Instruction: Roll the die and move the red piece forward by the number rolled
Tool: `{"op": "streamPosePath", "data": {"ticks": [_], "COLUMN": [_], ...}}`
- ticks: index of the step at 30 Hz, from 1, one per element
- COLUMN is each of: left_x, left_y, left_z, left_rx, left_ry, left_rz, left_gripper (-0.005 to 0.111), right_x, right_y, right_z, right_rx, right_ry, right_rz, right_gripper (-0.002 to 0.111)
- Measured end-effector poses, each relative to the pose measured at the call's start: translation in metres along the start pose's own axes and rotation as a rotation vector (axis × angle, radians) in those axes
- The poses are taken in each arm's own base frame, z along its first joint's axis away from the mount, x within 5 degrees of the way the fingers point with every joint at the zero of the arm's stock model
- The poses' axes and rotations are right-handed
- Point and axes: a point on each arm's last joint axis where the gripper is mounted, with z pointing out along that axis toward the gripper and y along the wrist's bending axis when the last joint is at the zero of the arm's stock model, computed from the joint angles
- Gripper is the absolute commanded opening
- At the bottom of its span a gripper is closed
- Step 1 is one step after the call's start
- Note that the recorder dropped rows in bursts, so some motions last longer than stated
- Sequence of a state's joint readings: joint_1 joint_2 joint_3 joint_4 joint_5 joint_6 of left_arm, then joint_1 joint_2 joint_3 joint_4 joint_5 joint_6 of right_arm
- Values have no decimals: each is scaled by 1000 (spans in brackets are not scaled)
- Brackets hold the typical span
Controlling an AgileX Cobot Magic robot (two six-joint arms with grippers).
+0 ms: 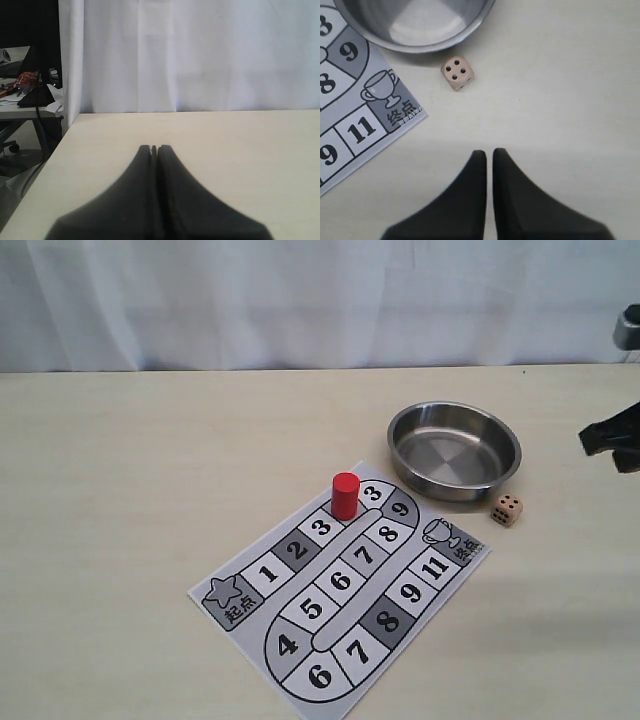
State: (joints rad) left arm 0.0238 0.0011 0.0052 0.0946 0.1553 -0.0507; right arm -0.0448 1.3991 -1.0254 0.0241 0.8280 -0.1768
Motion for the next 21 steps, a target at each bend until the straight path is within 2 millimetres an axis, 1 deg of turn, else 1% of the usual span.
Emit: {"op": "streamPosePath", "data": {"ticks": [4,5,6,9,11,12,14,17,21], "left_x": [0,0,0,0,0,0,0,0,0], "left_y": [0,0,0,0,0,0,0,0,0], "left_z": [0,0,0,0,0,0,0,0,0], "left_rx": [0,0,0,0,0,0,0,0,0], "left_ry": [0,0,0,0,0,0,0,0,0], "left_rz": [0,0,0,0,0,0,0,0,0], "left_gripper": [0,0,0,0,0,0,0,0,0], "right_x": [13,19,24,44,62,69,92,131,180], "right_y": [1,3,4,8,11,12,17,24,32], "right_z": [-50,-67,-79,-120,-149,-161,-187,-221,-248], "right_rx": [44,54,61,85,103,110,126,149,173], "right_ry": [-155,-212,-250,-395,-503,-546,-651,-798,-945], "right_rz": [-18,-18,-19,-20,-19,-19,-17,-14,-15], "right_gripper": [4,4,4,4,4,4,4,4,4]}}
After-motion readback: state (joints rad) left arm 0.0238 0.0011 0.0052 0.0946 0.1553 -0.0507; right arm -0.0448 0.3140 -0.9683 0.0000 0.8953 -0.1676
